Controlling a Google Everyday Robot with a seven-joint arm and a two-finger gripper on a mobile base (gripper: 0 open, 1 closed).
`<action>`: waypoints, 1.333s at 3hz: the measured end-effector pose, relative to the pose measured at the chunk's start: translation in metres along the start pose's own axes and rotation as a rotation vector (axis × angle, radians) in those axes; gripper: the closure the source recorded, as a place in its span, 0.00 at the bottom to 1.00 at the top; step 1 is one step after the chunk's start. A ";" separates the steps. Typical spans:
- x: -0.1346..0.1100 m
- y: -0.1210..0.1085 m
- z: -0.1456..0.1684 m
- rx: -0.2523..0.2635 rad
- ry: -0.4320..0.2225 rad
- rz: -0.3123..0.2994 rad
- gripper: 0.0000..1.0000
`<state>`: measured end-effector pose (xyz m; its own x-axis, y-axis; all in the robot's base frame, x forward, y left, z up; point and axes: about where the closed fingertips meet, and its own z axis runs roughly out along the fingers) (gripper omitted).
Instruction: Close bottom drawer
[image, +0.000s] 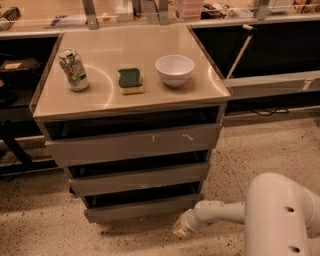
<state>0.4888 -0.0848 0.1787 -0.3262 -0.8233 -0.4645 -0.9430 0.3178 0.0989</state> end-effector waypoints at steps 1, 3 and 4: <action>-0.001 -0.014 0.009 -0.003 -0.001 -0.011 0.88; 0.007 -0.050 -0.001 0.057 0.036 -0.019 1.00; 0.009 -0.068 -0.006 0.083 0.053 -0.020 1.00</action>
Offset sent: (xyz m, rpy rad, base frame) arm 0.0542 -0.0227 -0.0115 -0.0511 -0.0581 -0.0057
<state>0.5501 -0.1169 0.1731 -0.3120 -0.8533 -0.4178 -0.9415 0.3366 0.0158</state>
